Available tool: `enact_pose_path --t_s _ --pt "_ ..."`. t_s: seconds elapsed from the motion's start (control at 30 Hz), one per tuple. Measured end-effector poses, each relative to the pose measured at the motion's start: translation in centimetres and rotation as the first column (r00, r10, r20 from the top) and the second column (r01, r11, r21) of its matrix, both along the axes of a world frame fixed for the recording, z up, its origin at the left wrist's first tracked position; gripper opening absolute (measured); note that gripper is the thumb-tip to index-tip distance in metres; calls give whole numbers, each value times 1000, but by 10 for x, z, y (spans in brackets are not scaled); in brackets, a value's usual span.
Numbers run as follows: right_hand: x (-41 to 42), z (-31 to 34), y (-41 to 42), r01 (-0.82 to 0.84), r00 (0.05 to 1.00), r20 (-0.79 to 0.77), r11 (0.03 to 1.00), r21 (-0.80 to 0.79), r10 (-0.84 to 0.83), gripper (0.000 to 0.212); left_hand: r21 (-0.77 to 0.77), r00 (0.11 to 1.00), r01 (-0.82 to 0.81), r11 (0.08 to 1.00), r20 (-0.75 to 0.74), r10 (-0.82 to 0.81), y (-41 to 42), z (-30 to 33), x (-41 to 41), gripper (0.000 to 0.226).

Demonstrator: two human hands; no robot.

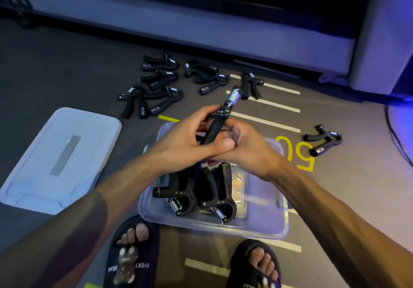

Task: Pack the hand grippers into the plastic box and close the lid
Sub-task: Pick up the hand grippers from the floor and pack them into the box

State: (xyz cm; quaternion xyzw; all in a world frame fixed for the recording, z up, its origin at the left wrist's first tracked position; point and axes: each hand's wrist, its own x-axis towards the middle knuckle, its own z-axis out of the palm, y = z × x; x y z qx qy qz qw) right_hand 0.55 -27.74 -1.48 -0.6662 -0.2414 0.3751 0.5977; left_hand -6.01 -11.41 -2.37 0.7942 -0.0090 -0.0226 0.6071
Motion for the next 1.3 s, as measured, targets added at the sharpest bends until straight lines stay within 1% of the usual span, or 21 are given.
enact_pose_path --t_s 0.07,0.1,0.13,0.2,0.37,0.4,0.47,0.53,0.6,0.63,0.7,0.73,0.8,0.83,0.9,0.93,0.97,1.03,1.07,1.2,1.3 --pt "-4 -3 2 -7 981 191 999 -47 16 34 7 999 -27 1000 34 27 -3 -1 -1 27" --pt "-6 -5 2 -17 968 250 997 -74 35 25 -9 998 -31 999 52 31 -3 -2 -1 18" --pt "-6 -6 2 -30 957 286 995 -97 57 19 -46 998 -20 999 58 22 -1 -4 -1 16" --pt "-4 -8 -1 -49 939 331 990 -133 91 18 -92 998 0 996 66 6 3 -4 -2 21" --pt "3 -8 -7 -114 922 343 972 -208 181 17 -20 998 -22 1000 60 23 2 -6 -3 46" --pt "6 -8 -8 -134 933 298 965 -227 200 17 16 997 -27 999 75 26 2 -6 -4 49" --pt "11 -8 -14 -154 981 76 959 -239 177 19 118 990 -18 993 141 1 6 -5 -5 51" --pt "15 -9 -21 -77 980 -194 970 -229 32 26 253 971 49 966 214 -105 11 -2 -6 51" --pt "21 -14 -29 50 891 -429 972 -231 -148 32 424 942 113 899 243 -233 11 0 -5 47" --pt "21 -16 -32 68 842 -509 972 -224 -176 34 470 930 138 872 242 -277 8 -1 -5 44" --pt "20 -17 -33 52 781 -609 985 -164 -142 40 476 911 173 862 256 -324 -2 -6 -7 43" --pt "17 -19 -34 43 771 -625 989 -140 -122 38 468 906 177 866 266 -329 -7 -10 -7 44" --pt "13 -24 -34 47 766 -636 995 -93 -96 31 467 911 155 871 274 -309 -11 -15 -7 49" --pt "12 -25 -35 48 766 -637 996 -74 -85 31 476 918 134 869 271 -290 -10 -16 -7 50" --pt "15 -33 -41 61 797 -596 995 -80 -97 42 515 932 76 854 269 -245 -5 -18 -7 50" --pt "18 -35 -43 69 825 -551 990 -122 -125 46 542 936 34 840 277 -216 -2 -21 -7 47" --pt "20 -35 -46 82 856 -490 978 -191 -167 42 566 940 -12 824 287 -183 2 -24 -7 45" --pt "23 -41 -53 83 911 -364 951 -299 -194 20 594 944 -98 799 310 -115 12 -33 -7 41" --pt "23 -44 -56 79 926 -324 940 -333 -193 13 601 943 -134 788 322 -85 18 -38 -6 39" --pt "6 -57 -57 82 938 -273 902 -423 -213 9 636 944 -256 728 327 47 31 -56 -8 37" --pt "-11 -74 -54 123 936 -240 877 -465 -258 9 654 954 -263 709 287 89 36 -70 -14 38"
